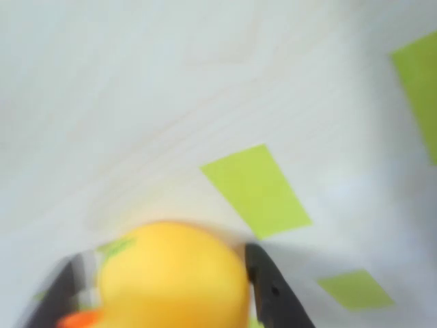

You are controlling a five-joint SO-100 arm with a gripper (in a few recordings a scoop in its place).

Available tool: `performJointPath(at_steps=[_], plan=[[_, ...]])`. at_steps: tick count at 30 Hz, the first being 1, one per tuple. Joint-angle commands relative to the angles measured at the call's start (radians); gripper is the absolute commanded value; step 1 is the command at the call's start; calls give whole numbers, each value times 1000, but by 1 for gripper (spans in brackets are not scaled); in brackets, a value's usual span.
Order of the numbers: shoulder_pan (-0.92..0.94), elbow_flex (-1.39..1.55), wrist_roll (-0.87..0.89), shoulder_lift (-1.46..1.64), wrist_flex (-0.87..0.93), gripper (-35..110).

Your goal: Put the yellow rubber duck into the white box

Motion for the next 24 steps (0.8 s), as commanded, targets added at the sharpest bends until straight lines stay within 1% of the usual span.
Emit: performJointPath(at_steps=[1,5,7,10,14,18,20,24], plan=[[-23,-164,35,18,8,0],[-11,-144,129,164,8,0],[14,-92,193,316,6,0],[83,54,276,634,-20,0],[250,221,310,1065,-60,0],[528,367,345,1396,-81,0],[707,541,365,1559,-181,0],[1051,1080,471,1879,-575,0]])
